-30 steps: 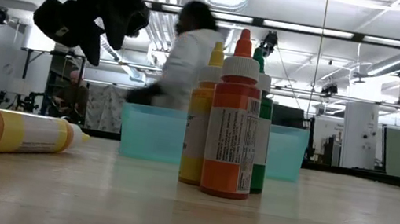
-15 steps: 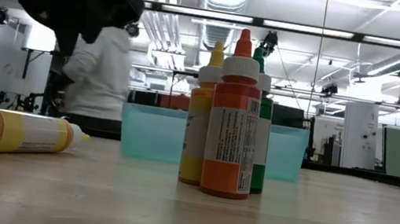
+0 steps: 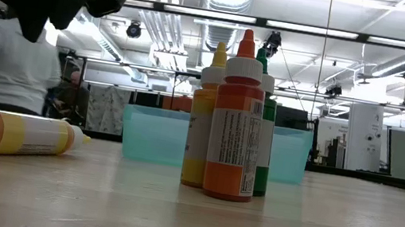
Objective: Pick & Place food coloring
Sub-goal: Put the big yellow food coloring bottle into the green container
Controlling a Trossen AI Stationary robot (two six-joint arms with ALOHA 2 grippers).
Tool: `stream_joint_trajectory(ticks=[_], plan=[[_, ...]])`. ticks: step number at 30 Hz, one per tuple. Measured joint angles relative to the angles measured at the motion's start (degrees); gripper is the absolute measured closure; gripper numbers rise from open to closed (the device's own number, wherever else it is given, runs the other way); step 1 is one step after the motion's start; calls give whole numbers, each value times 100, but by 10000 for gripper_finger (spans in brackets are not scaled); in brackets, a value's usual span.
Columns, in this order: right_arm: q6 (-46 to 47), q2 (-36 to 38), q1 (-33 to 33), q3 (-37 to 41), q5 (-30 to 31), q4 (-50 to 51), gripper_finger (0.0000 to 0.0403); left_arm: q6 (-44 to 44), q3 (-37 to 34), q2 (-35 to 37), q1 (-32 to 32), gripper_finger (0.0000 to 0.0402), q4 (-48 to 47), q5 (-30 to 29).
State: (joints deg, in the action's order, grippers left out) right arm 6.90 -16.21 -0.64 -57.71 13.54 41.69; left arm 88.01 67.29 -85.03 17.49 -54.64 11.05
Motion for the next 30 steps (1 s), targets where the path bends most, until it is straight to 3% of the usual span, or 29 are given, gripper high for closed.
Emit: stream_joint_trajectory(ticks=[15,24,30], plan=[[9,-2,0,0,0,-2,394,741,-9,-130,288,266,-34,-112],[3,0,0,1,0,-1,394,592,-11,-193,727,266,-43,-754],[10,-1,0,0,0,0,394,549,-11,-347,933,266,146,-821]])
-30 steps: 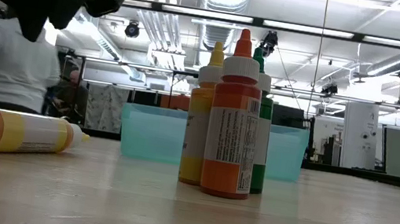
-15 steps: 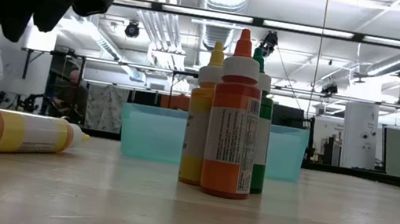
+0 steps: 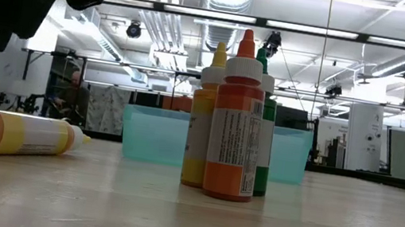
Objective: Pick & Place food coloring
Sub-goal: Put the big yellow food coloring bottle into the green container
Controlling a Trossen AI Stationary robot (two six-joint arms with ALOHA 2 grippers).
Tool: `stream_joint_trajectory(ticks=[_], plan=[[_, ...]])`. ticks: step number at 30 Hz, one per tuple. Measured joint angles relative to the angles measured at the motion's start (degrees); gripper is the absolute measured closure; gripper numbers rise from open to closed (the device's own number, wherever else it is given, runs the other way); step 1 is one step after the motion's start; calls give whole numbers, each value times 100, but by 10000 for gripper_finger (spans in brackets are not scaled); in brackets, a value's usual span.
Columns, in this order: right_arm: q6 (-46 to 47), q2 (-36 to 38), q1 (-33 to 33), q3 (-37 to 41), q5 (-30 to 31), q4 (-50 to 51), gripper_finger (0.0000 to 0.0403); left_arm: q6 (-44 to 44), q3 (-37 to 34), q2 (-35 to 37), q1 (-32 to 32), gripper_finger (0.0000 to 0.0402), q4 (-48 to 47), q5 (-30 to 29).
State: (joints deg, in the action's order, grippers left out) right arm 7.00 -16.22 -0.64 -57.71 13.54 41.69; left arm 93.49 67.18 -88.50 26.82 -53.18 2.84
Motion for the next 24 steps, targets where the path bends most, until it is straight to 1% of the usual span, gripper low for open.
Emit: stream_joint_trajectory(ticks=[8,15,24], plan=[[-9,0,0,0,-1,-1,394,52,0,-169,57,266,693,-360],[-4,1,0,2,0,-2,394,-481,0,-195,55,266,762,-622],[-5,1,0,2,0,-1,394,-446,0,-195,4,266,759,-691]])
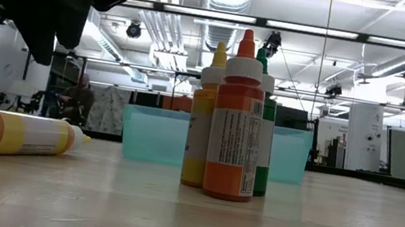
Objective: Pick & Place food coloring
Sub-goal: Put the big yellow food coloring bottle into the green container
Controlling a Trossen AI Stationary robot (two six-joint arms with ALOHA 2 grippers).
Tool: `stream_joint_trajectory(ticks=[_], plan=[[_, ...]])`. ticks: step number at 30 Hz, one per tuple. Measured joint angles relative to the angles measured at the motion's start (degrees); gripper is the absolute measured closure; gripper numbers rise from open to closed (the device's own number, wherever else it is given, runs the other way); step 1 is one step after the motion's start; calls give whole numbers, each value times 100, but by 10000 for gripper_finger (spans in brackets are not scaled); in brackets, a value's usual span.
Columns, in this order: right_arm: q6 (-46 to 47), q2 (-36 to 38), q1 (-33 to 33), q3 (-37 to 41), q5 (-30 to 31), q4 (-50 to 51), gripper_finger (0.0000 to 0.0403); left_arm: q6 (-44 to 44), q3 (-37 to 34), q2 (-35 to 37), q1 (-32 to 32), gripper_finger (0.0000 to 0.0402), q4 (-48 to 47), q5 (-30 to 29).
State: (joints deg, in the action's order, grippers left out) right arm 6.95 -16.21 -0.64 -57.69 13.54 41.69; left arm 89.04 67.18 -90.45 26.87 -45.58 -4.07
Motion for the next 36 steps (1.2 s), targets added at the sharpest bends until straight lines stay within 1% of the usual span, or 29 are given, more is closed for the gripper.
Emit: stream_joint_trajectory(ticks=[5,18,21,26,29,31,36], plan=[[-1,0,0,-2,0,-1,394,-55,0,0,-1,266,0,-102],[3,-2,0,-2,0,1,394,126,-193,1,-30,262,12,-91],[-7,-1,0,-1,0,1,394,272,-241,2,-39,239,105,-57],[-6,0,0,0,0,-1,394,396,-376,2,-50,176,309,182],[-5,0,0,0,0,0,394,319,-426,2,-56,150,520,378],[-5,0,0,-2,0,0,394,327,-438,2,-82,144,533,440],[-5,0,0,-2,-1,0,394,364,-462,-41,-245,147,360,452]])
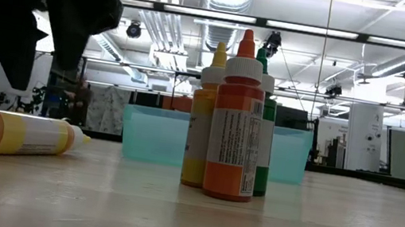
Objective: Pick & Place food coloring
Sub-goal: Put the big yellow food coloring bottle into the green container
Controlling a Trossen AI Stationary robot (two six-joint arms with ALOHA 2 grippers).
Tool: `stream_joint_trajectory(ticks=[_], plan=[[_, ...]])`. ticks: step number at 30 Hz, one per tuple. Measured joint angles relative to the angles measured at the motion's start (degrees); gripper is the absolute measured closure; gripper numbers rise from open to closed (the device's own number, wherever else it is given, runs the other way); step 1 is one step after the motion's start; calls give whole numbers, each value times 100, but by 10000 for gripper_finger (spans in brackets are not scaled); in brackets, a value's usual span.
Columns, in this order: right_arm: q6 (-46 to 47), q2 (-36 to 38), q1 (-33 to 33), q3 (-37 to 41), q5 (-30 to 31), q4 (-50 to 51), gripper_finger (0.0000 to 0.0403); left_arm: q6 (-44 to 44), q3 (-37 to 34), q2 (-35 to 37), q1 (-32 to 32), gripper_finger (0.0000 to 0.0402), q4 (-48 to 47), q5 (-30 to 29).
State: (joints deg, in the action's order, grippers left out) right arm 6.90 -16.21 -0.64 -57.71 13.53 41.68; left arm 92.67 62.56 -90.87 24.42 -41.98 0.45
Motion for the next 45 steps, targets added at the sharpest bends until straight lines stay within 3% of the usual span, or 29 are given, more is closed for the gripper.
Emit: stream_joint_trajectory(ticks=[11,32,45], plan=[[10,-1,0,-1,1,-1,394,-45,227,-704,-244,149,-17,651],[-2,0,0,0,1,0,394,349,385,-1246,-310,151,-58,683],[0,0,0,0,-1,1,394,388,383,-1246,-361,229,-264,753]])
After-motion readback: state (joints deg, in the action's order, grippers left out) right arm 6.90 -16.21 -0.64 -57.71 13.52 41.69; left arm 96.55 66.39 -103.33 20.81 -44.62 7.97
